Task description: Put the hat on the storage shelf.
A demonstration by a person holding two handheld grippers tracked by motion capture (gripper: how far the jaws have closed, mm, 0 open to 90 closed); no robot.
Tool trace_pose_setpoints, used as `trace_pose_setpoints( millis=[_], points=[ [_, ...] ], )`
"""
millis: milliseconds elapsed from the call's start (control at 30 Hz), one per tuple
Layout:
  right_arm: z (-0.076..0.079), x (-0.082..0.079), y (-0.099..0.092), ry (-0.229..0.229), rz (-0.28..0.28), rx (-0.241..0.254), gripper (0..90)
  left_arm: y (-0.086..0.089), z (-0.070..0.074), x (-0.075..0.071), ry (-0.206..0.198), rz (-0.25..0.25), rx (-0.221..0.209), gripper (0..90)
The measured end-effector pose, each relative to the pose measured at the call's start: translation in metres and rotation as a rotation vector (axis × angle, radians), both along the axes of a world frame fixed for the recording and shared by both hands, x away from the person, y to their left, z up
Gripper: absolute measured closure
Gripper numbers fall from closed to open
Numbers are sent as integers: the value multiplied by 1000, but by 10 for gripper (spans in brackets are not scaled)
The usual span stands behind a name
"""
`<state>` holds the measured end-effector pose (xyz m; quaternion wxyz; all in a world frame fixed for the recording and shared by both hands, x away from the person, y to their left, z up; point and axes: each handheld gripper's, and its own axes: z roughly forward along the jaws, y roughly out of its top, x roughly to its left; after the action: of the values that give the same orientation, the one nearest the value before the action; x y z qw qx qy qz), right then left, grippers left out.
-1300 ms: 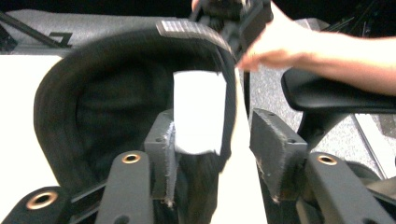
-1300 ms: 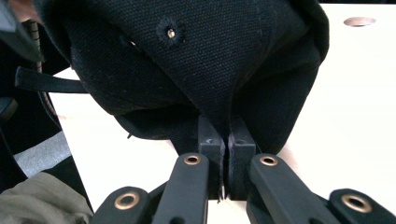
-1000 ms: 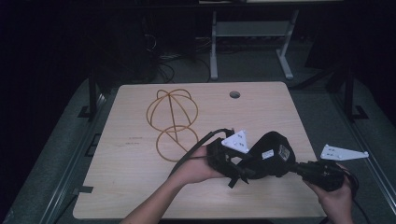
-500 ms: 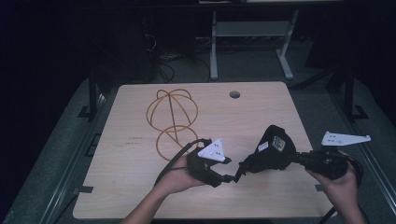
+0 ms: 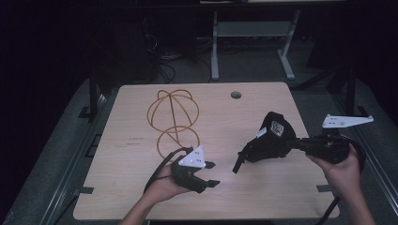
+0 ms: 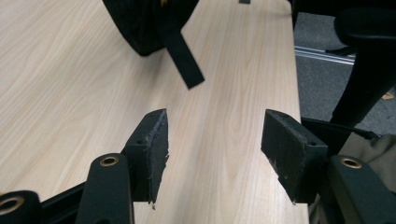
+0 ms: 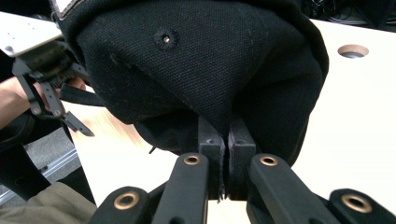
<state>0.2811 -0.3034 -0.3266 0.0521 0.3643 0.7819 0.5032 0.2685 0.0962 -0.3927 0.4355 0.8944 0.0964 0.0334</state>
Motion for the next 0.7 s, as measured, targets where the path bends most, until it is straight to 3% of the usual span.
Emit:
trace_pose_setpoints(
  millis=[433, 567, 700],
  points=[
    [24, 22, 30, -7, 66, -4, 873, 12, -15, -2, -19, 32, -7, 369],
    [34, 28, 39, -10, 88, -10, 873, 12, -23, -1, 4, 39, 3, 356],
    [44, 35, 48, -15, 100, -13, 872, 13, -23, -1, -2, 39, 0, 351]
  ],
)
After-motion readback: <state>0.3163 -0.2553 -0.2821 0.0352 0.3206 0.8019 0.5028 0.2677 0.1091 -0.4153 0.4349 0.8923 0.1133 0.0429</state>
